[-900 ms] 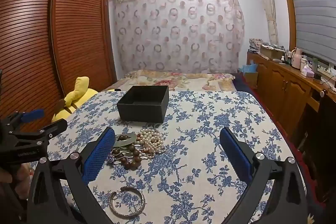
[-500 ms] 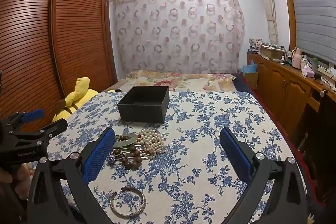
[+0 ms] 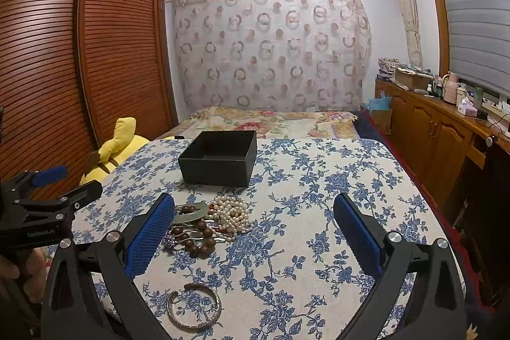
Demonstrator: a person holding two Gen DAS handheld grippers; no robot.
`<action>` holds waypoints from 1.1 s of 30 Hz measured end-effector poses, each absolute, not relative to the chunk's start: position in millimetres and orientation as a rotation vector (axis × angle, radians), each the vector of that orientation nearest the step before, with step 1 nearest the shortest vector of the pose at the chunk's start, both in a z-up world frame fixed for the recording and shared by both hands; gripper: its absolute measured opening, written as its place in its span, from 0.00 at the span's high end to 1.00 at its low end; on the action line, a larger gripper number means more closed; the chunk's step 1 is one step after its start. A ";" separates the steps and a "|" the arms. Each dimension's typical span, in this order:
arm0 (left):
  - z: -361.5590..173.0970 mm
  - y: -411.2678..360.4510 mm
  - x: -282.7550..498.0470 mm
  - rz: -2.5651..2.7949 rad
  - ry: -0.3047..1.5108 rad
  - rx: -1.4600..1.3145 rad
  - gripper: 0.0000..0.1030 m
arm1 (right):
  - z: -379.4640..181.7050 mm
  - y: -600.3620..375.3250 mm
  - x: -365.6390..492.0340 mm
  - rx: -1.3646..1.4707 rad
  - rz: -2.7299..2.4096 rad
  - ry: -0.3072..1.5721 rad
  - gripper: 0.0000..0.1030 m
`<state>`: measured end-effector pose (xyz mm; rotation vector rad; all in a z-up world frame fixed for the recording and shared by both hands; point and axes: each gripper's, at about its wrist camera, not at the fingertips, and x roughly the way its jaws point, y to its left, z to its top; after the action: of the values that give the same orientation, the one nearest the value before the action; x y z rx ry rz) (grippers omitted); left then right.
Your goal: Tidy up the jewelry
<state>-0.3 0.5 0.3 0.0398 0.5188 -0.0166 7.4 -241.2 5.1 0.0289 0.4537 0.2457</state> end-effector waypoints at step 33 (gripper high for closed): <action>0.4 0.6 -0.2 -0.017 0.514 0.038 0.07 | 6.5 -241.4 7.3 0.032 0.247 0.451 0.02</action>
<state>-0.2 0.6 0.4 0.0385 0.5141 -0.0174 7.3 -241.4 6.5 0.0317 0.4510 0.2474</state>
